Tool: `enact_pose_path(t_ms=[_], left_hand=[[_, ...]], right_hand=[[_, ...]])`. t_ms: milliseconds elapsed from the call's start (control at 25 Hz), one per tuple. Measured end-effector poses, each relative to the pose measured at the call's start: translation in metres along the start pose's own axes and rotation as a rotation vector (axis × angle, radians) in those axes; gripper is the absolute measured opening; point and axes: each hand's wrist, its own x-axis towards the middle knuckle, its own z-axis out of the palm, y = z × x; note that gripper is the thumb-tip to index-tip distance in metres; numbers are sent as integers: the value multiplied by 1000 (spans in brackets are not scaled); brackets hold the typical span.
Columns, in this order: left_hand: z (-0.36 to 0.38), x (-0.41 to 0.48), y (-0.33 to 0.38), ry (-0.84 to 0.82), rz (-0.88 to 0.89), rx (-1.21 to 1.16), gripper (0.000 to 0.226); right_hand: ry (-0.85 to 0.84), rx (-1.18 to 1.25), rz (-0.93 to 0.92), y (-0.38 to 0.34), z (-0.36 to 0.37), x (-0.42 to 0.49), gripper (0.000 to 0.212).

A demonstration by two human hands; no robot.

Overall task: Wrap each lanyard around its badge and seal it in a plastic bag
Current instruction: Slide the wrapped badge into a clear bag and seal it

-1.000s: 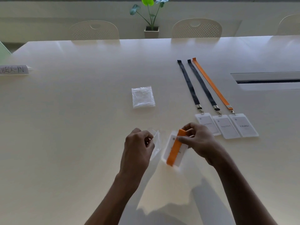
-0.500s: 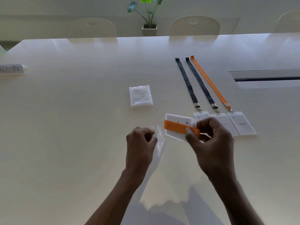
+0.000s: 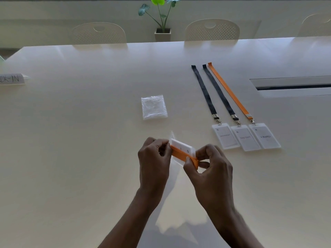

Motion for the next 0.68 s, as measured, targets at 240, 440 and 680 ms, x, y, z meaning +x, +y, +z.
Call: enact_pose_path(t_ms=[240,440,680], left_hand=[[-3,-8,2,-77,116,67,19],[-6,-12,12,-116,177,84,22],[-9,-14,27,-131,176,-3,24]], right_hand=[[48,18,56,8,4,4,27],[88,72,86,11,5,10,23],[98,122,99,10,12,10,29]])
